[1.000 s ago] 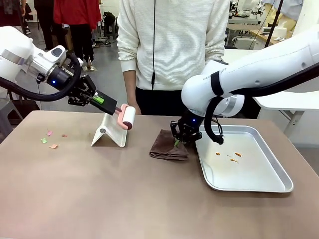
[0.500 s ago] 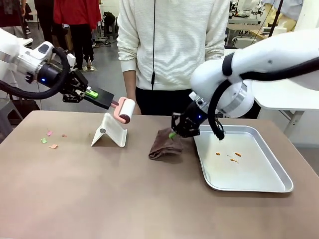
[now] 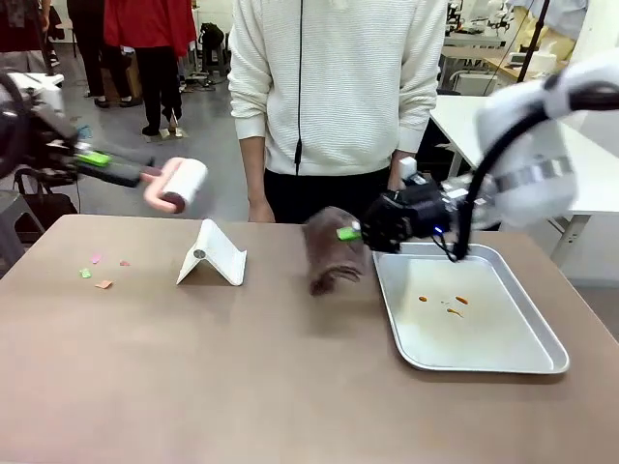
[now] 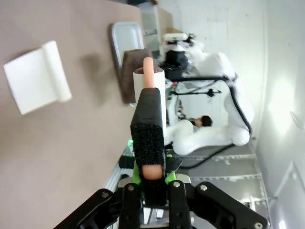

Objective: Clean the surface of the table.
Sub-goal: Hold the Lint Roller with your left hand and the towel with your right hand.

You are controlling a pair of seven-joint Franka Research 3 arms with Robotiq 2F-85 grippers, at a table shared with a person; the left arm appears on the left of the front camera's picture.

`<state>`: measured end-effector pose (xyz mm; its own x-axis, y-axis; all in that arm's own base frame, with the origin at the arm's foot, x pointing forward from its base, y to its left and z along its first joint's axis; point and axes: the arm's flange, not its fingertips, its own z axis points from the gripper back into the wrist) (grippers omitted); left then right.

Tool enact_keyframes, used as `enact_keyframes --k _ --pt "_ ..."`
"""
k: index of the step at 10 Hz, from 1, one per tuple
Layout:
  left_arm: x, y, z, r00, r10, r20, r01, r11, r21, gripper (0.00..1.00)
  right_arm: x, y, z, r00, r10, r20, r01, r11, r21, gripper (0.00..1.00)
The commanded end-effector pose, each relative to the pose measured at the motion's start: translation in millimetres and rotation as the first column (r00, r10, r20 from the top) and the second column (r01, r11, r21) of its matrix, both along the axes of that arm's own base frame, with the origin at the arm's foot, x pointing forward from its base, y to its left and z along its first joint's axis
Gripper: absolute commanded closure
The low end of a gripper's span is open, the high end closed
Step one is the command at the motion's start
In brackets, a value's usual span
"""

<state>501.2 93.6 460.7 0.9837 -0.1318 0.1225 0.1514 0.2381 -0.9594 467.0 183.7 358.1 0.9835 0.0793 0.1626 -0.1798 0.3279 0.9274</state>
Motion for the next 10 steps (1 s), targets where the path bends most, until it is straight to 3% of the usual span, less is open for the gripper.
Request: enact_keyframes --k 1,2,4,7,8,10 --pt "-42.3 42.5 -3.8 1.0 0.003 0.019 -0.002 0.998 -0.057 1.0 -44.7 -41.9 1.9 0.998 0.021 0.052 -0.024 0.998 0.052 1.0" --pt "-72.5 70.1 -9.0 0.997 0.062 0.055 -0.062 0.998 -0.007 1.0 -67.1 -73.8 7.9 0.994 -0.095 0.055 0.091 0.993 0.074 1.0" --pt "-112.7 115.9 -22.4 0.993 0.094 0.07 -0.094 0.996 -0.001 1.0 -102.6 -138.4 24.9 0.973 -0.218 0.076 0.205 0.967 0.152 1.0" --pt "-141.6 183.9 -48.0 0.98 0.195 0.051 -0.185 0.97 -0.156 1.0 -133.7 -233.7 44.0 0.95 -0.31 -0.027 0.302 0.898 0.32 1.0" --pt "-148.1 207.5 -59.5 0.985 0.149 0.087 -0.128 0.968 -0.215 1.0 -142.5 -259.5 42.5 0.939 -0.342 -0.043 0.334 0.87 0.364 1.0" --pt "-158.2 251.0 -77.7 0.977 0.193 0.085 -0.155 0.931 -0.331 1.0 -161.9 -301.1 32.6 0.916 -0.4 -0.016 0.36 0.806 0.471 1.0"
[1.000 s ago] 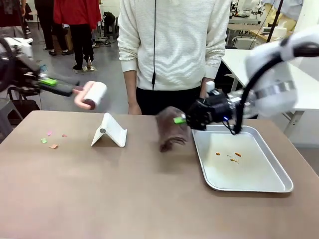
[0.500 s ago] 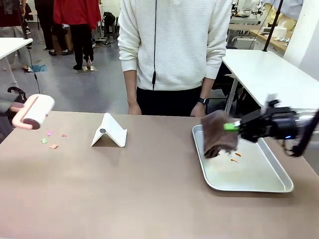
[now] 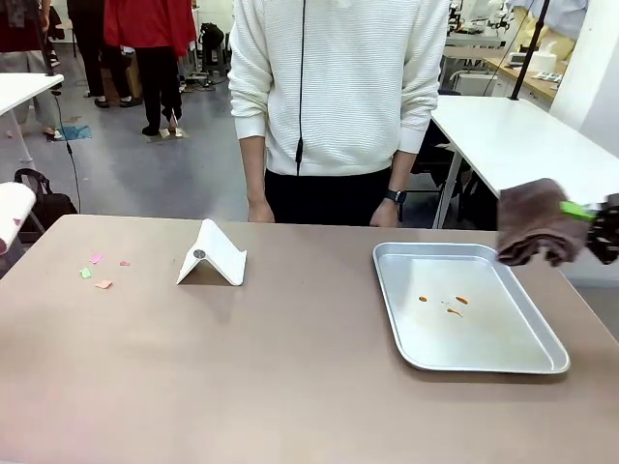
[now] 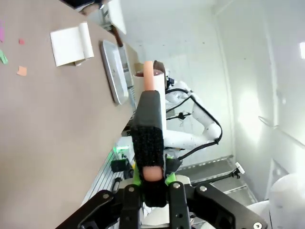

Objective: Clean the surface of the table.
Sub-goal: Hold the Lint Roller with your left hand and the towel with your right hand.

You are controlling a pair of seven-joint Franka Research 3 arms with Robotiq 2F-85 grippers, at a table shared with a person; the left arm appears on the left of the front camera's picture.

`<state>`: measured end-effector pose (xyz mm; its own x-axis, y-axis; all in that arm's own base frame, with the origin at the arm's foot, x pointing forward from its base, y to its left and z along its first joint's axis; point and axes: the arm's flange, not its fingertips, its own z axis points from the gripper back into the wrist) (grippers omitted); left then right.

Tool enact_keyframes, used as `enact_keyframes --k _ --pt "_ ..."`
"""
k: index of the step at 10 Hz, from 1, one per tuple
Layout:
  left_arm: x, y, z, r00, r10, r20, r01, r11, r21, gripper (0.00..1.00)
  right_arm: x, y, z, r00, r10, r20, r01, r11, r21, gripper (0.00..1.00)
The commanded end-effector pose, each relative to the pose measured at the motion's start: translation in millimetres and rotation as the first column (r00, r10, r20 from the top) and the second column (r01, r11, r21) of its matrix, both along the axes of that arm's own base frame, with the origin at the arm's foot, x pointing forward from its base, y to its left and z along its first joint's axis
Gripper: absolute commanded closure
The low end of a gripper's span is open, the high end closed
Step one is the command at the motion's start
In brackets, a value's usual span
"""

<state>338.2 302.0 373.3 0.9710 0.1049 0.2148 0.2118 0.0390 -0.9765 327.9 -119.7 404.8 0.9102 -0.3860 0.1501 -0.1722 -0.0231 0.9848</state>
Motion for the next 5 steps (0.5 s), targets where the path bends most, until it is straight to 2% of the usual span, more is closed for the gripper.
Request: enact_keyframes --k 1,2,3,4,5 --pt "2.4 52.4 4.6 1.0 -0.008 0.016 0.009 0.996 -0.086 1.0 -32.8 -6.3 -16.9 0.995 -0.034 0.091 0.027 0.997 0.077 1.0" --pt "7.1 44.6 4.0 1.0 -0.018 0.005 0.018 0.999 -0.036 1.0 -37.8 -10.8 -18.9 0.993 -0.083 0.083 0.075 0.993 0.095 1.0" --pt "14.4 43.0 4.8 0.999 0.008 -0.053 -0.01 1.0 -0.024 1.0 -39.1 -12.3 -20.5 0.989 -0.12 0.089 0.109 0.987 0.116 1.0" --pt "24.2 37.7 7.5 0.996 0.008 -0.087 -0.01 1.0 -0.017 1.0 -18.5 -32.1 -8.4 0.997 -0.062 0.044 0.058 0.995 0.076 1.0" --pt "13.5 9.9 -25.5 1.0 0.014 -0.014 -0.014 0.999 -0.034 1.0 -18.5 -32.1 -8.4 0.997 -0.062 0.044 0.058 0.995 0.076 1.0"
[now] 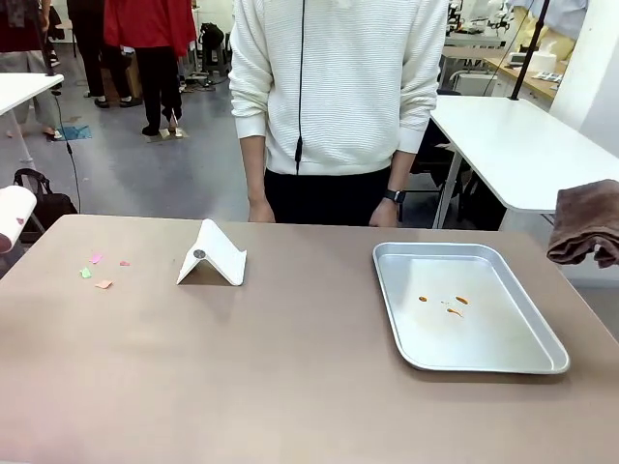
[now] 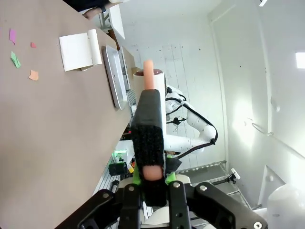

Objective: Clean the surface of the table.
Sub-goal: Hold the Lint Roller with your left hand and the towel with your right hand, then if a person points to the right, clean the right side of the table with your right hand, and if they point to the left, clean the left side with your left hand.

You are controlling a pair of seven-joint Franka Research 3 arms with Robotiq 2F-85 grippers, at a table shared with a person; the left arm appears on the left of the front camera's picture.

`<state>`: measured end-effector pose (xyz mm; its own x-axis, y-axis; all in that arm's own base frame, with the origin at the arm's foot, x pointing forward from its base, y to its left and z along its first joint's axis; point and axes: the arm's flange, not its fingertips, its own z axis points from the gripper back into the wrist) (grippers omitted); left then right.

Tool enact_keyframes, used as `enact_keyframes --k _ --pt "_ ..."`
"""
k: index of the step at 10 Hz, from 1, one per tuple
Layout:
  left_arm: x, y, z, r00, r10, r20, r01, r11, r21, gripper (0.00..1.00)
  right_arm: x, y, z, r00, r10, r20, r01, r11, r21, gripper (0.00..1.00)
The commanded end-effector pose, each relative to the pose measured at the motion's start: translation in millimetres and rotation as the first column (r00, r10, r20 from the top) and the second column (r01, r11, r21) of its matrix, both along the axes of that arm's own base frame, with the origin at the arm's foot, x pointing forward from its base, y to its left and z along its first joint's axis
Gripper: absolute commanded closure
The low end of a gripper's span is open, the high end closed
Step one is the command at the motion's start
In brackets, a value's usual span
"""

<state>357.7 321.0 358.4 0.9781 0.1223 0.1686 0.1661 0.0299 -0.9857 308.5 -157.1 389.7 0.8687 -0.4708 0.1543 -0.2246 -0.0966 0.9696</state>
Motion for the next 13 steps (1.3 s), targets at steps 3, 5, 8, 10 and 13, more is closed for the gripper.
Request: enact_keyframes --k 3,5,8,10,13 --pt "-6.1 -9.1 -10.6 0.999 0.0 0.032 0.001 1.0 -0.021 1.0 0.9 5.3 6.7 1.0 0.019 -0.002 -0.019 1.0 -0.016 1.0" --pt "-6.1 -9.1 -10.6 0.999 0.0 0.032 0.001 1.0 -0.021 1.0 0.9 5.3 6.7 1.0 0.019 -0.002 -0.019 1.0 -0.016 1.0" --pt "-6.1 -9.1 -10.6 0.999 0.0 0.032 0.001 1.0 -0.021 1.0 0.9 5.3 6.7 1.0 0.019 -0.002 -0.019 1.0 -0.016 1.0" --pt "-6.1 -9.1 -10.6 0.999 0.0 0.032 0.001 1.0 -0.021 1.0 0.9 5.3 6.7 1.0 0.019 -0.002 -0.019 1.0 -0.016 1.0" --pt "-6.1 -9.1 -10.6 0.999 0.0 0.032 0.001 1.0 -0.021 1.0 0.9 5.3 6.7 1.0 0.019 -0.002 -0.019 1.0 -0.016 1.0"
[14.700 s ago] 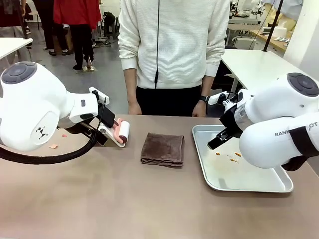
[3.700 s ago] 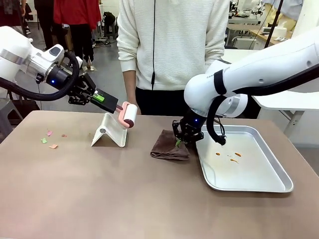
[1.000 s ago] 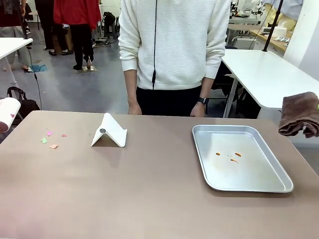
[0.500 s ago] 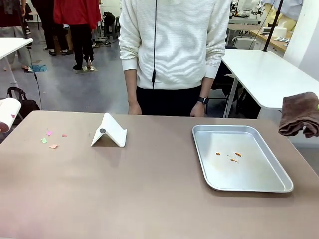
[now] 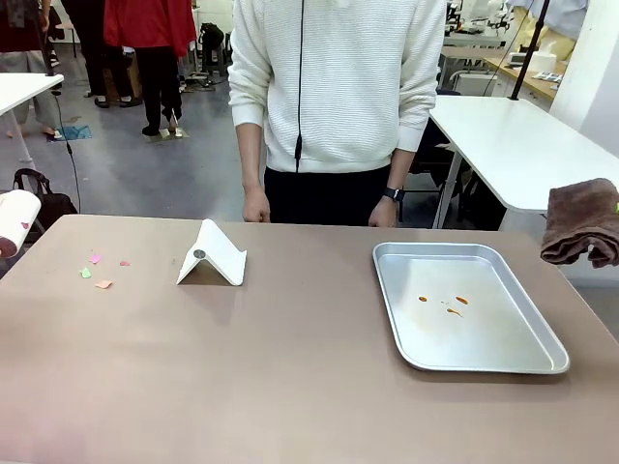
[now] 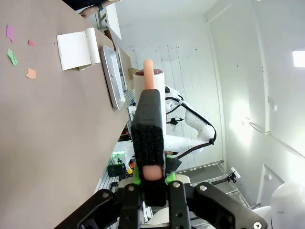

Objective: Clean the surface of the table.
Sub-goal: If a person points to the right, clean the right side of the table with your right hand, and if they point to the left, clean the left side with your left hand.

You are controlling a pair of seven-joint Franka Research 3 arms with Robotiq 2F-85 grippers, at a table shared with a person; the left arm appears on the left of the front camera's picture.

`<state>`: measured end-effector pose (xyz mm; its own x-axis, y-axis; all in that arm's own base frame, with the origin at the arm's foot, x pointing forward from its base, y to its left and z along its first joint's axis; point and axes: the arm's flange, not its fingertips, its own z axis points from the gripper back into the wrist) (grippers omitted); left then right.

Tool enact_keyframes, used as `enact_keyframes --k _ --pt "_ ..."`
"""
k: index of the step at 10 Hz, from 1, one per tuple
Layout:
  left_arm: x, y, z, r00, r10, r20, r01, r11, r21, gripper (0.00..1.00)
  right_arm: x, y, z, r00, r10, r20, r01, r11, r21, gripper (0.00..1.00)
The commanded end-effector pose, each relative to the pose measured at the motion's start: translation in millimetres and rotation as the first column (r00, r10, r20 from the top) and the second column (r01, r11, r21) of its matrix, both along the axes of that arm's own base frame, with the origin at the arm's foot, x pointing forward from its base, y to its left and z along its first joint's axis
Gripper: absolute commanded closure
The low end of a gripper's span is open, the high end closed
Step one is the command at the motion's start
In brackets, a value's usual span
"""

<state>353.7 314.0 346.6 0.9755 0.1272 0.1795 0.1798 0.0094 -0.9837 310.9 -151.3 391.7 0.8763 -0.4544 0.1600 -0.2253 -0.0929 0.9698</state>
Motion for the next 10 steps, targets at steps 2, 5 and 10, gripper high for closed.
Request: enact_keyframes --k 2,5,10 --pt "-2.1 -2.1 1.2 1.0 -0.002 0.018 0.002 1.0 0.0 1.0 -1.5 -0.4 4.7 1.0 0.002 -0.005 -0.002 1.0 -0.009 1.0" --pt "-2.1 -2.1 1.2 1.0 -0.002 0.018 0.002 1.0 0.0 1.0 -1.5 -0.4 4.7 1.0 0.002 -0.005 -0.002 1.0 -0.009 1.0" --pt "-2.1 -2.1 1.2 1.0 -0.002 0.018 0.002 1.0 0.0 1.0 -1.5 -0.4 4.7 1.0 0.002 -0.005 -0.002 1.0 -0.009 1.0"
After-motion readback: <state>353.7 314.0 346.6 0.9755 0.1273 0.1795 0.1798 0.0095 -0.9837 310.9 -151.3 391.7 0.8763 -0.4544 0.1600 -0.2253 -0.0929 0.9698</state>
